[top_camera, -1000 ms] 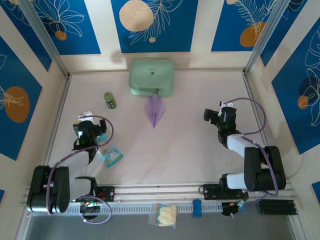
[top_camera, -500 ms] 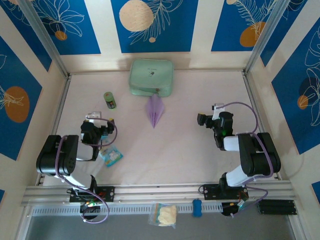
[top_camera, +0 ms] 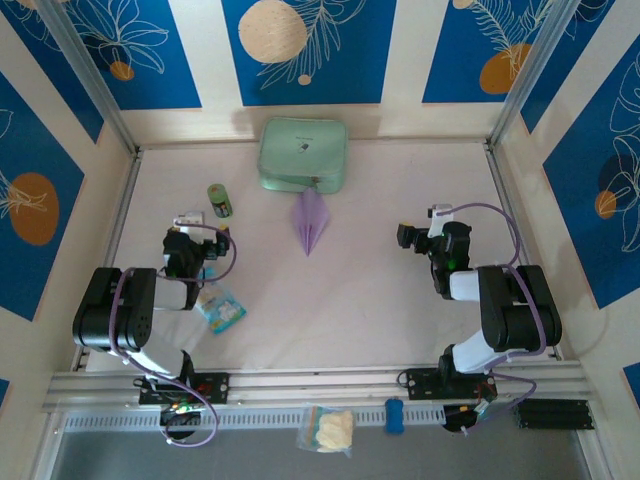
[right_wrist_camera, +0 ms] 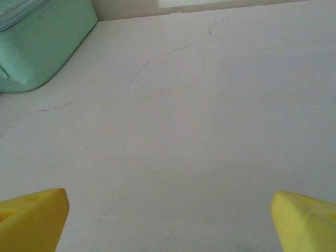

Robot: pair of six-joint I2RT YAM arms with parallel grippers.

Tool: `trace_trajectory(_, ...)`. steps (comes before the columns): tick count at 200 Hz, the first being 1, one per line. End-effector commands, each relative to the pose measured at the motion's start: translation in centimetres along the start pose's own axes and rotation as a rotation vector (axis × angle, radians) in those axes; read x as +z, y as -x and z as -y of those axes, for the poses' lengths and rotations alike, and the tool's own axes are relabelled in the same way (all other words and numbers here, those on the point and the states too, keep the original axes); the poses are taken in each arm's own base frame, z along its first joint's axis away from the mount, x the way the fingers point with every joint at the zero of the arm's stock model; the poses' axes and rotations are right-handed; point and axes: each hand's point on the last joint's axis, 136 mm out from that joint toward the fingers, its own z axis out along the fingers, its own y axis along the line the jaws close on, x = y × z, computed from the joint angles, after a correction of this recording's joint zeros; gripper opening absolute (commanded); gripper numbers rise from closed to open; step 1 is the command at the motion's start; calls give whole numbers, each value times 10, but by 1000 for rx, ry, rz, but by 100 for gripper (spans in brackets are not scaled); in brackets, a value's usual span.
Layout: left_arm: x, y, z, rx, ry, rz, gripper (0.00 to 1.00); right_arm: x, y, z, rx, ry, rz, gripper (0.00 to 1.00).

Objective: Fold a paper plane with a square sheet of paper (pick it up from the middle)
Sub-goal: Reset both arms

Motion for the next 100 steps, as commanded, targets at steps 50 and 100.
trace_trajectory(50, 4, 3, 4, 36, -11, -8, 100, 3, 12, -2, 2, 16, 28, 99)
trace_trajectory(100, 5, 3, 5, 41, -7, -13, 99, 3, 12, -2, 2, 16, 29, 99)
